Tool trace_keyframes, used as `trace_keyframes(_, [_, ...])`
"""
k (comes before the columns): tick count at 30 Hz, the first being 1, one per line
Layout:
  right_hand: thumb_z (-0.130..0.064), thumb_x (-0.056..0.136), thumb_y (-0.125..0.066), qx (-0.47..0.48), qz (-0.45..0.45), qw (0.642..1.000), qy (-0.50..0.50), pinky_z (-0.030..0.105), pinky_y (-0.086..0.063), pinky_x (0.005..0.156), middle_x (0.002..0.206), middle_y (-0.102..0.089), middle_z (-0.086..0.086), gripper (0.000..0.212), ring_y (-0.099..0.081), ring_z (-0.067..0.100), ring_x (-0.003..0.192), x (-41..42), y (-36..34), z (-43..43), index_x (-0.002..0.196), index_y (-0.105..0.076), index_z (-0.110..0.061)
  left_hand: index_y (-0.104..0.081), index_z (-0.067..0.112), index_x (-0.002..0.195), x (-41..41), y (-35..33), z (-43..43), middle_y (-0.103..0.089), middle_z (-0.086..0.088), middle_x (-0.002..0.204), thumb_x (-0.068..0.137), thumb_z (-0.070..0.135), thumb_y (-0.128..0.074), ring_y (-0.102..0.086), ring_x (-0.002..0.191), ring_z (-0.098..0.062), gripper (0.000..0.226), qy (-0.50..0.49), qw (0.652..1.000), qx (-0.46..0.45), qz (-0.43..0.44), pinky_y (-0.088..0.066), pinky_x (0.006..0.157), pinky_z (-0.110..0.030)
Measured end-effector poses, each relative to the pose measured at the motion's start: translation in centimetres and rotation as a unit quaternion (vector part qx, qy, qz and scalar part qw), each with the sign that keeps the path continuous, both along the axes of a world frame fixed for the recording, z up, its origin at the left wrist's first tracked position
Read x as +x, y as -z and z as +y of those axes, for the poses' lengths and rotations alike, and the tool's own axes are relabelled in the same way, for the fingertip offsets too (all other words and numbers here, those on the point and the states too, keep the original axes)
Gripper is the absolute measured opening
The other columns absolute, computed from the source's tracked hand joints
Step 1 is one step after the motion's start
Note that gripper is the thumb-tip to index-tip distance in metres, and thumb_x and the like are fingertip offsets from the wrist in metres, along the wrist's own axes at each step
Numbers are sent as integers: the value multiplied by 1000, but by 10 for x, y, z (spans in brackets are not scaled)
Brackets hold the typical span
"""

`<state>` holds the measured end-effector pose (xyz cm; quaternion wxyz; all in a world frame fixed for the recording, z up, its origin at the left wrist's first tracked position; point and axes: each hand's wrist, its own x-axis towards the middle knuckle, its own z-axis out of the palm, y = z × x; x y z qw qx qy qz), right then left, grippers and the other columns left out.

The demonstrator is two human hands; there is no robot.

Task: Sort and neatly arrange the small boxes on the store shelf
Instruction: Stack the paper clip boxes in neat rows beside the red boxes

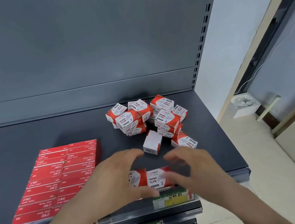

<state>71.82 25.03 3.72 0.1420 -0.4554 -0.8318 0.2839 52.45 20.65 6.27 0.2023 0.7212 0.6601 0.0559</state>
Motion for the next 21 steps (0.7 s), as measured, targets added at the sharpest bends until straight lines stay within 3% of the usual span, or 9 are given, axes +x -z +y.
trace_keyframes(2, [-42,78,-66,79,88,989,93,15,-46,76,94,-62,-16,20,-58,0,84,8,-10,15,93,-58,-30,-30,42,135,15,-7,6,-40,19,141,67,68,-61,-42,125,-4,79,23,999,18,34,-37,103,-24])
trace_keyframes(3, [-40,78,-68,111,98,981,122,13,-43,76,96,-62,-14,23,-58,2,86,9,-14,25,94,-56,-28,-35,38,133,23,-7,10,-45,14,137,71,66,-60,-46,122,-7,72,43,997,19,58,-39,101,-26])
trace_keyframes(6, [-45,78,-67,100,30,983,150,23,-39,93,125,-54,-7,51,-49,10,115,0,-19,52,120,-45,-27,-48,21,117,44,0,22,-57,1,118,75,58,-61,-55,104,-18,57,90,985,-12,147,-41,80,-29])
trace_keyframes(9, [-45,78,-67,90,-6,984,152,27,-39,94,130,-51,-5,57,-46,12,119,-8,-13,68,124,-39,-27,-51,17,109,50,8,29,-59,-3,114,79,48,-64,-56,101,-20,45,115,976,-45,177,-39,75,-28])
trace_keyframes(13, [-43,79,-67,93,-4,984,154,27,-44,91,127,-56,-5,52,-53,11,113,-10,-4,73,122,-42,-26,-56,19,107,48,6,34,-61,0,112,81,46,-62,-56,101,-18,38,113,984,-22,139,-40,76,-27])
trace_keyframes(17, [-43,73,-71,81,76,986,127,26,-50,86,114,-62,-10,46,-58,7,100,6,-15,51,110,-48,-28,-57,32,113,33,-29,35,-61,14,103,78,55,-60,-55,88,-4,42,65,997,18,33,-49,76,-19])
trace_keyframes(21, [-44,68,-75,-63,64,996,26,21,-54,82,100,-62,-23,40,-59,-4,92,14,-7,11,96,-48,-36,-60,35,109,15,-56,35,-64,19,99,72,55,-64,-57,91,-1,42,21,994,103,-20,-50,83,-25])
